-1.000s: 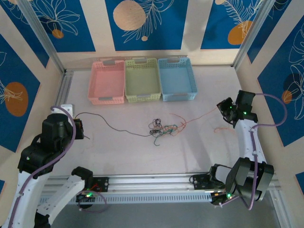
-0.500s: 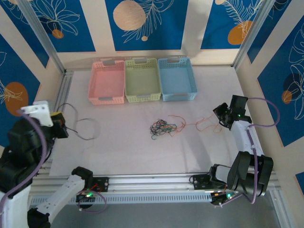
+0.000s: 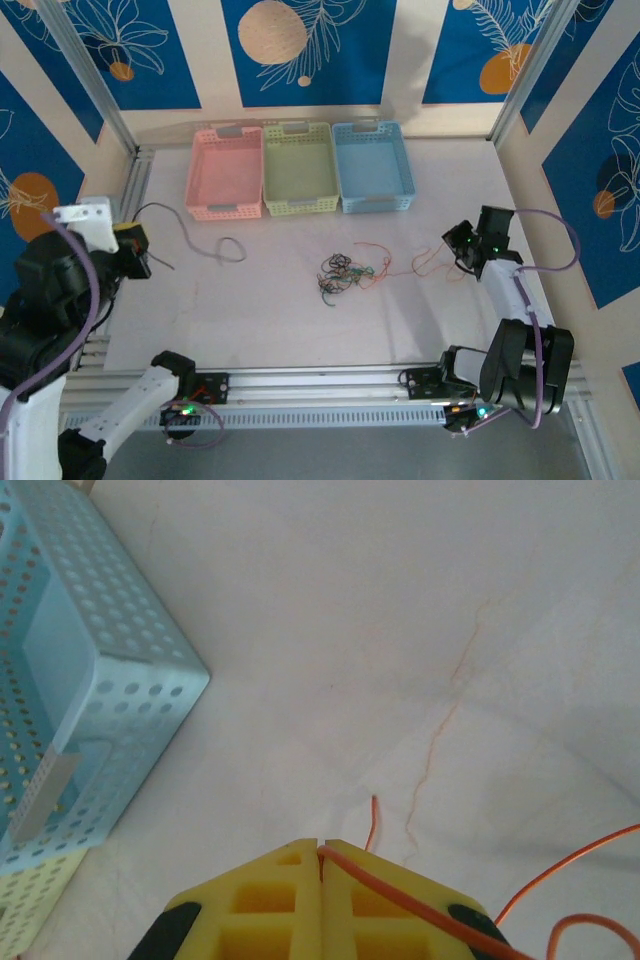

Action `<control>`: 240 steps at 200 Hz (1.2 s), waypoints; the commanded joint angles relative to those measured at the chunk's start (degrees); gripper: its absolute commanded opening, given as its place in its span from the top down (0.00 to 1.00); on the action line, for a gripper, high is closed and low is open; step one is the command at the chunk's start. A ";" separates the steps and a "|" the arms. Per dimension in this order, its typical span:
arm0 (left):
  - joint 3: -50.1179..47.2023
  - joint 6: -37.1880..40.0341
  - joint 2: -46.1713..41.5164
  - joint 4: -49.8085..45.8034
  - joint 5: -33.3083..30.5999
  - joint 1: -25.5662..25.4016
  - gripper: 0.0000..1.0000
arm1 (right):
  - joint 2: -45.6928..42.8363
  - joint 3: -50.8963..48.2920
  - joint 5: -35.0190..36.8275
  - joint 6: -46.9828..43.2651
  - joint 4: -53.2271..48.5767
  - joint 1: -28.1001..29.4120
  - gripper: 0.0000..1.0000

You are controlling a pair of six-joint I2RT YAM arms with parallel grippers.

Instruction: Untangle the cables

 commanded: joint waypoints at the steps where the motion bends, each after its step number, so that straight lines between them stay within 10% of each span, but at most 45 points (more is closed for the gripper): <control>1: -0.69 -1.81 3.33 6.11 5.91 0.56 1.00 | -1.13 -2.15 -0.92 0.71 3.60 1.56 1.00; 118: -1.55 -12.44 29.27 32.39 16.73 -1.48 1.00 | 1.12 -1.20 -0.92 0.74 5.73 7.48 1.00; 240: 43.63 -4.67 75.21 26.00 14.21 -3.34 1.00 | 1.20 -1.42 -1.38 1.09 6.35 7.43 1.00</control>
